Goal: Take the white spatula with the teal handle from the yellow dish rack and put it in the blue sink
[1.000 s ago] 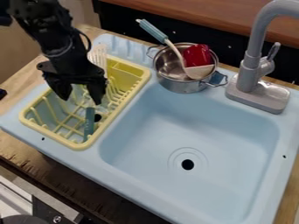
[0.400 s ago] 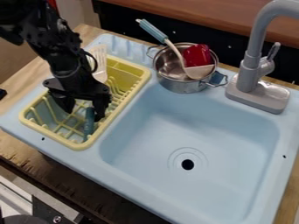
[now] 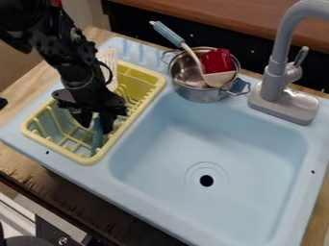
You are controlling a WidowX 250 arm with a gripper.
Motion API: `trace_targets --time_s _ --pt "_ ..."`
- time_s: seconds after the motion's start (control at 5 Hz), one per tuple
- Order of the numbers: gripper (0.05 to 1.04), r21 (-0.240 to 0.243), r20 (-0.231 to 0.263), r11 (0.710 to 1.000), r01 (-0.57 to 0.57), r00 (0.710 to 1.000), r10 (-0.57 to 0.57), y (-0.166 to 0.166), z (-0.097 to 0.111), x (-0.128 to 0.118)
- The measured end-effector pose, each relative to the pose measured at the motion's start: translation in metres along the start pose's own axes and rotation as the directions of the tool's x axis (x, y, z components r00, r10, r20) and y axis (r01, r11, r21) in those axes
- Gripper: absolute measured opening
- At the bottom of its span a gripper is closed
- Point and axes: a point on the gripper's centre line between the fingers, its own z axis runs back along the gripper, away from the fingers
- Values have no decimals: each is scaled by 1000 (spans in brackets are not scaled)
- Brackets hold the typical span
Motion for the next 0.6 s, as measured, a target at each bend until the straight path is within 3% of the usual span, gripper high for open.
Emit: trace_targets --time_s 0.2,0.6 --pt "268 -8 8 1000 2 1000 -2 0 0 1" --pt "232 15 -51 999 -40 998 41 1 7 3"
